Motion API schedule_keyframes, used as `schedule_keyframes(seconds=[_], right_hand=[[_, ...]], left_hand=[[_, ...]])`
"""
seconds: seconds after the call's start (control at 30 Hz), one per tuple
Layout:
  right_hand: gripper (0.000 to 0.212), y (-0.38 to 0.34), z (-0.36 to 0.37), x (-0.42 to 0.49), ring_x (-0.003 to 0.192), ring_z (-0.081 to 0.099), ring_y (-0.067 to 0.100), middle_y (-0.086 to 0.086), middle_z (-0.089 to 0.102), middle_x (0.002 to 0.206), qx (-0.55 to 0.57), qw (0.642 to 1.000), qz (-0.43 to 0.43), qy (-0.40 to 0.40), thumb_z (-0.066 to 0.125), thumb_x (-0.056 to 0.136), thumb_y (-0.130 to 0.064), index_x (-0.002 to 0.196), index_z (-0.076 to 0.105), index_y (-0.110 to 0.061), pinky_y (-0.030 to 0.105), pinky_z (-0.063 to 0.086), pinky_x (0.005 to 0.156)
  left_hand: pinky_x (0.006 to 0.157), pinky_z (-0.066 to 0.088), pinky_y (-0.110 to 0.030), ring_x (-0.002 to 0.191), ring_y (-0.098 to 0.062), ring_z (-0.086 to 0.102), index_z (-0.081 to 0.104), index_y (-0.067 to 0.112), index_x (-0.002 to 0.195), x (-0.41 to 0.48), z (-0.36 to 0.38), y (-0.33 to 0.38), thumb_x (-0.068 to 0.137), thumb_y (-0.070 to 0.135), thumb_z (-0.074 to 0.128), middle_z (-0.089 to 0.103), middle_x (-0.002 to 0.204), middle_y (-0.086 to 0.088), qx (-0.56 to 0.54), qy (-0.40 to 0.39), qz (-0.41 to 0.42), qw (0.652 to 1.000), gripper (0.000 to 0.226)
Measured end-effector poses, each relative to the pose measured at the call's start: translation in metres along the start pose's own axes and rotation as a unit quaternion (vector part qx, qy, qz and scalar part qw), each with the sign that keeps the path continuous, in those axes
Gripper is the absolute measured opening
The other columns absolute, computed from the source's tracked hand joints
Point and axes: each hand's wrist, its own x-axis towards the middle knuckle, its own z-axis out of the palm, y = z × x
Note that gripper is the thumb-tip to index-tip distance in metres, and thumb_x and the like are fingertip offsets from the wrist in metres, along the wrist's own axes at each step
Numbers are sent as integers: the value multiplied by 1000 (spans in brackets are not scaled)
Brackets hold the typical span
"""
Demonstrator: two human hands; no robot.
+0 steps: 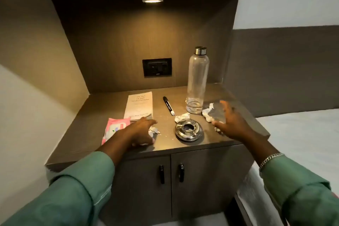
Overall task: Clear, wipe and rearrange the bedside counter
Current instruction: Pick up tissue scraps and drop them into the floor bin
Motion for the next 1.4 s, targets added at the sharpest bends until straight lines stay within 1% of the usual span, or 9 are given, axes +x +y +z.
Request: schedule_keyframes(seconds=[0.07,0.17,0.3,0.5,0.67,0.87,1.1,1.23,1.4], right_hand=[[79,8,6,8,128,46,31,12,45,145,-61,997,13,-48,73,78,-38,143,29,-29,44,43,101],[57,22,22,18,120,52,26,7,56,135,-94,993,10,-75,72,79,-34,131,51,-25,39,46,98],[23,34,24,29,96,59,21,8,67,111,-100,993,-18,-54,66,85,-13,106,70,-20,32,50,85],[21,24,16,57,98,62,25,9,70,105,5,997,-59,53,68,83,-14,104,72,-12,37,48,91],[35,13,37,66,93,63,23,9,69,102,16,999,19,-39,78,74,-29,104,72,-12,32,50,80],[12,16,49,58,75,58,18,8,71,94,-29,999,28,-12,70,82,-17,93,75,-15,28,48,70],[17,27,29,29,80,67,14,2,75,87,80,994,51,49,72,83,-20,98,76,-13,33,58,82],[11,19,10,-1,59,63,2,-17,66,65,152,982,52,97,76,80,-20,91,77,-19,18,49,55],[21,18,-11,-54,66,69,10,-2,76,86,196,968,73,137,77,78,-24,97,77,-15,22,58,58]], left_hand=[[100,42,-40,127,-28,45,44,30,134,9,3,1,74,32,71,41,146,-6,17,-1,-12,1000,66],[79,51,-30,91,-13,58,62,33,92,20,13,-3,79,20,67,64,112,-1,-36,64,-19,997,19],[60,43,-19,77,-6,57,58,34,74,25,9,2,84,10,61,62,86,10,-117,128,-15,985,26],[62,38,-18,79,-9,55,67,18,95,53,-13,49,83,9,66,63,91,1,-170,242,50,954,14],[82,51,-31,102,-24,60,59,9,118,96,-2,102,83,9,65,64,117,-10,-132,135,31,981,35],[46,35,-21,63,-14,50,60,6,106,124,-2,122,79,20,72,50,72,2,-41,80,-15,996,32],[71,61,-38,79,-26,66,63,4,95,129,-11,118,74,5,74,64,90,-11,-106,78,-57,990,24],[64,58,-32,72,-20,63,64,8,83,118,-13,112,73,7,76,63,79,-7,-143,108,-51,982,16],[55,60,-34,59,-24,71,68,-3,72,79,-41,121,68,2,76,71,67,-16,-321,143,2,936,10]])
